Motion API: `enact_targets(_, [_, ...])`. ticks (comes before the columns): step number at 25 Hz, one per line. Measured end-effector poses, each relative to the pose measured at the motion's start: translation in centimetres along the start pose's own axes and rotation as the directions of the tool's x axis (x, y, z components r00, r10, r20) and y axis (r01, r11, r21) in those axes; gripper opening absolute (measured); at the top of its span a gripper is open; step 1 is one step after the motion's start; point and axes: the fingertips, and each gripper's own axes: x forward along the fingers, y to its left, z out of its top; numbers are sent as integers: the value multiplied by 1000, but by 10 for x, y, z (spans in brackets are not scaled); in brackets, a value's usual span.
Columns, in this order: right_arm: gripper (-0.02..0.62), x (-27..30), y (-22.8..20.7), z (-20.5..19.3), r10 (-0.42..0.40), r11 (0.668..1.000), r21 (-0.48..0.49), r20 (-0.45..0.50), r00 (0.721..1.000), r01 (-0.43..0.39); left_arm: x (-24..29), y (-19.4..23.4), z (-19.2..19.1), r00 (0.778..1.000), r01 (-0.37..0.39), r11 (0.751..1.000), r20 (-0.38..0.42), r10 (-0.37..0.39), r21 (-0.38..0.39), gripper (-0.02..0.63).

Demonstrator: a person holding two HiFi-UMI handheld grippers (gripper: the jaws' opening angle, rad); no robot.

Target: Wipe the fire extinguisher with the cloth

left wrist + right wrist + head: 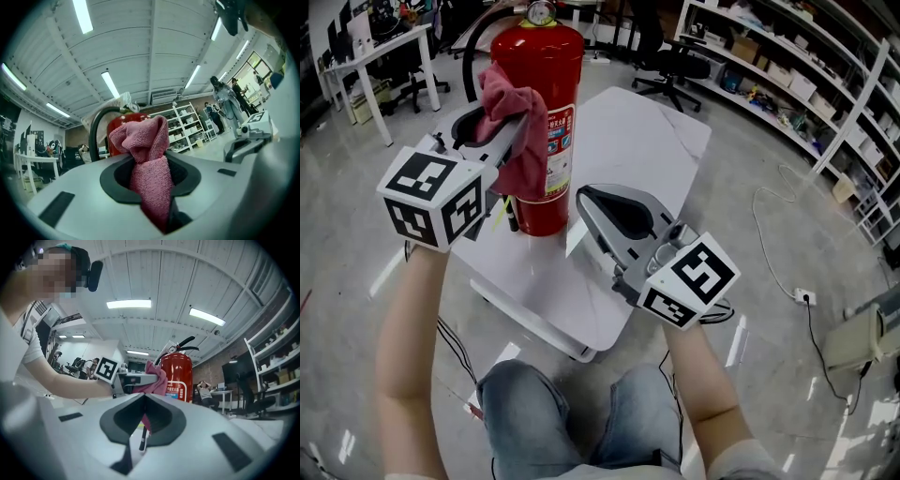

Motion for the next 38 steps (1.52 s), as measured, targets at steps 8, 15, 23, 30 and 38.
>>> enact_targets(8, [9, 0, 2, -10, -3, 1000, 19, -19, 1000, 4, -5, -15, -64, 993, 12, 997, -117, -20, -72, 114])
enact_targets(15, [9, -4, 5, -19, -4, 1000, 21, -35, 999, 5, -22, -28, -46, 994, 77, 990, -70, -86, -122, 112])
enact_targets(23, [9, 46, -16, -25, -5, 998, 58, -39, 999, 8, -37, -18, -60, 986, 145, 978, -57, -155, -150, 112])
enact_targets(30, [9, 81, -34, 21, -20, 983, 181, -58, 998, 30, -31, -4, -15, 977, 182, 964, -77, -200, -191, 112])
enact_targets(38, [9, 79, -15, 93, -3, 977, 212, -132, 991, 31, -54, -7, 50, 970, 188, 951, -103, -219, -244, 112])
